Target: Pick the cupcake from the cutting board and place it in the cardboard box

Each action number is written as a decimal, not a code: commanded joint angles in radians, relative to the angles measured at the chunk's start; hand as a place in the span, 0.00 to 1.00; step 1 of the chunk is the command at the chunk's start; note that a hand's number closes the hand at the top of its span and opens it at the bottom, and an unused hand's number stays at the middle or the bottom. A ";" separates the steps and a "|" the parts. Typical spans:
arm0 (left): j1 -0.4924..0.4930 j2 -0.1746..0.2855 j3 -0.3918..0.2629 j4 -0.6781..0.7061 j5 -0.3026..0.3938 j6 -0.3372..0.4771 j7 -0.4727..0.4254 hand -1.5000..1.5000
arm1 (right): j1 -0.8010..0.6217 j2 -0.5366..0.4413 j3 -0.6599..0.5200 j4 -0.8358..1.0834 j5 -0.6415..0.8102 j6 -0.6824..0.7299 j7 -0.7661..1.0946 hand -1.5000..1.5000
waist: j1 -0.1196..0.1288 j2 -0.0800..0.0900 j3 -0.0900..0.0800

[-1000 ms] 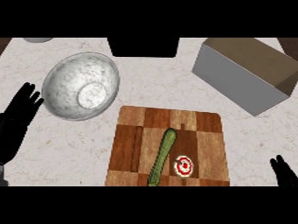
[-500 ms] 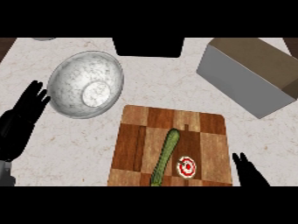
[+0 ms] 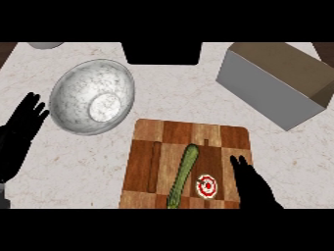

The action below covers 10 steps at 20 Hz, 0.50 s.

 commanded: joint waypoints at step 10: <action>-0.022 -0.048 0.017 0.011 -0.043 -0.011 0.021 0.50 | -0.181 0.028 0.054 0.079 -0.063 0.037 0.246 0.00 | -0.014 -0.004 0.002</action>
